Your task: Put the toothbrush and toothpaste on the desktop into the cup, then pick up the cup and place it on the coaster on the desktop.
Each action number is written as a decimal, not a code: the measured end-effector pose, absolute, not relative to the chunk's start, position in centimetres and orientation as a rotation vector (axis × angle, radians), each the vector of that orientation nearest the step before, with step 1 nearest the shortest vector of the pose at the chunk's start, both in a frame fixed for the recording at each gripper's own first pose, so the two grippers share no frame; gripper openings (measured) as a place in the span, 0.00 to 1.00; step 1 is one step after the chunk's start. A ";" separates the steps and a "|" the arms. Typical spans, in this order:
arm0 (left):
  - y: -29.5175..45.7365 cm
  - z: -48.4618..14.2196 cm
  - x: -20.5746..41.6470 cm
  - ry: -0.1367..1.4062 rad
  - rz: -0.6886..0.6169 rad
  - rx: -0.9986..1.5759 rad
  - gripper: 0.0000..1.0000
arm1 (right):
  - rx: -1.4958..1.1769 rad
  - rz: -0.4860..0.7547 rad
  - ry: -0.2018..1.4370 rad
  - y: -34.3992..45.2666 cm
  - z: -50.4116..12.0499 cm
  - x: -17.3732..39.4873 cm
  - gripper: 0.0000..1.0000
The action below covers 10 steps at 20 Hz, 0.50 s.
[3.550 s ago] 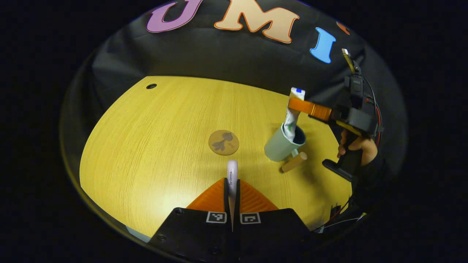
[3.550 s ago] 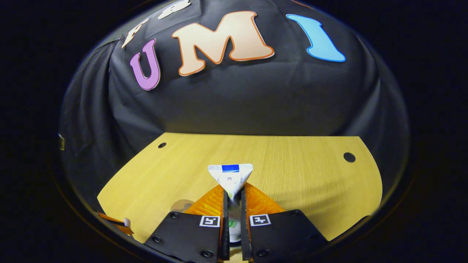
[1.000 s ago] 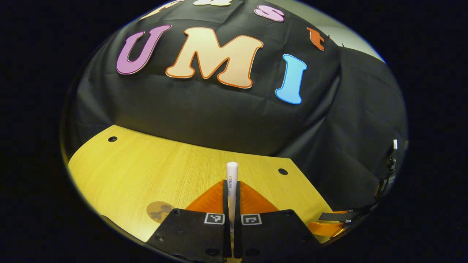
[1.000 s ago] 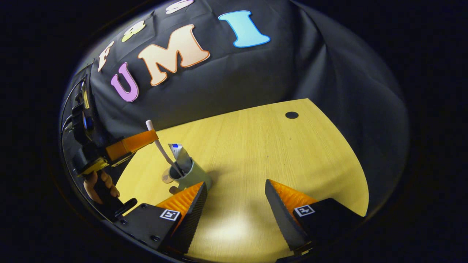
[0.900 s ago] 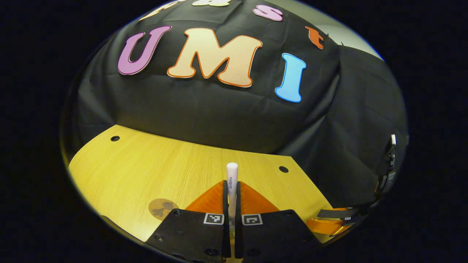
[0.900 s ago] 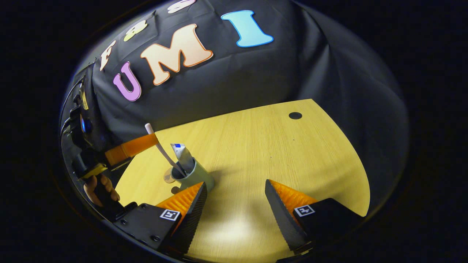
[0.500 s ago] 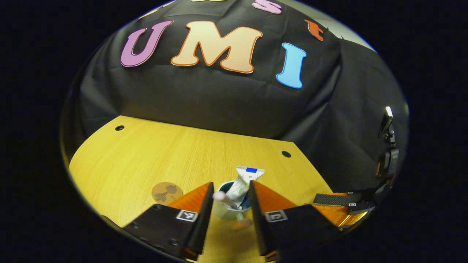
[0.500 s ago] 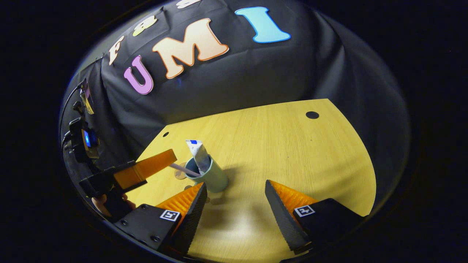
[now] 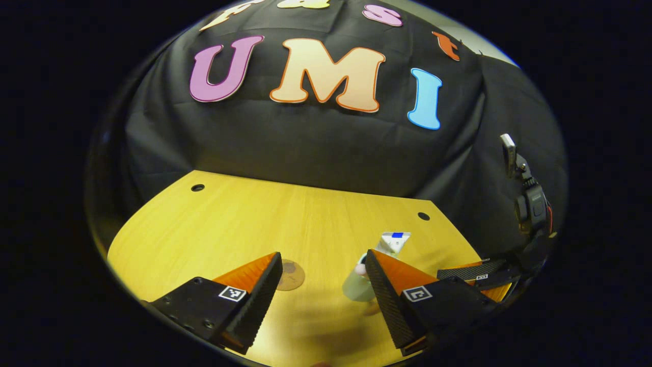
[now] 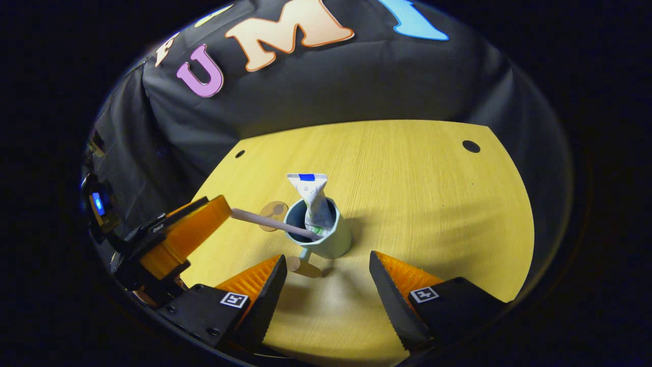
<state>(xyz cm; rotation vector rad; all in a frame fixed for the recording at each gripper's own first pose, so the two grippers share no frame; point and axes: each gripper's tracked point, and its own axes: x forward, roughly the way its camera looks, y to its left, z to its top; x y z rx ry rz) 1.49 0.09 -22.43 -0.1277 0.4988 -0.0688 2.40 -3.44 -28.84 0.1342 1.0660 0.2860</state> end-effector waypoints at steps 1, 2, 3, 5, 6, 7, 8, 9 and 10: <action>1.1 -22.3 1.4 0.487 -0.062 -0.119 0.95 | 0.124 0.293 1.094 -2.7 -29.2 2.2 0.99; 2.0 -22.1 1.0 0.485 -0.052 -0.124 0.94 | 0.114 0.295 1.117 -1.9 -29.5 2.3 0.94; 2.7 -22.0 0.9 0.479 -0.049 -0.134 0.94 | 0.099 0.290 1.143 -1.4 -29.8 2.3 0.94; 4.3 -21.9 0.5 0.474 -0.035 -0.140 0.94 | 0.076 0.290 1.188 -0.3 -30.6 2.4 0.94; 5.1 -21.8 0.3 0.474 -0.026 -0.137 0.95 | 0.068 0.288 1.211 0.2 -31.2 2.2 0.99; 5.9 -21.7 0.2 0.469 -0.018 -0.139 0.95 | 0.061 0.281 1.232 0.8 -31.8 2.4 0.95; 6.6 -21.6 0.1 0.468 -0.010 -0.141 0.95 | 0.054 0.273 1.244 1.1 -32.3 2.7 0.95; 7.3 -21.5 0.0 0.465 -0.005 -0.140 0.94 | 0.047 0.263 1.259 1.5 -32.9 2.9 0.94; 8.1 -21.3 -0.2 0.463 0.004 -0.136 0.95 | 0.029 0.248 1.279 1.5 -33.6 3.0 0.99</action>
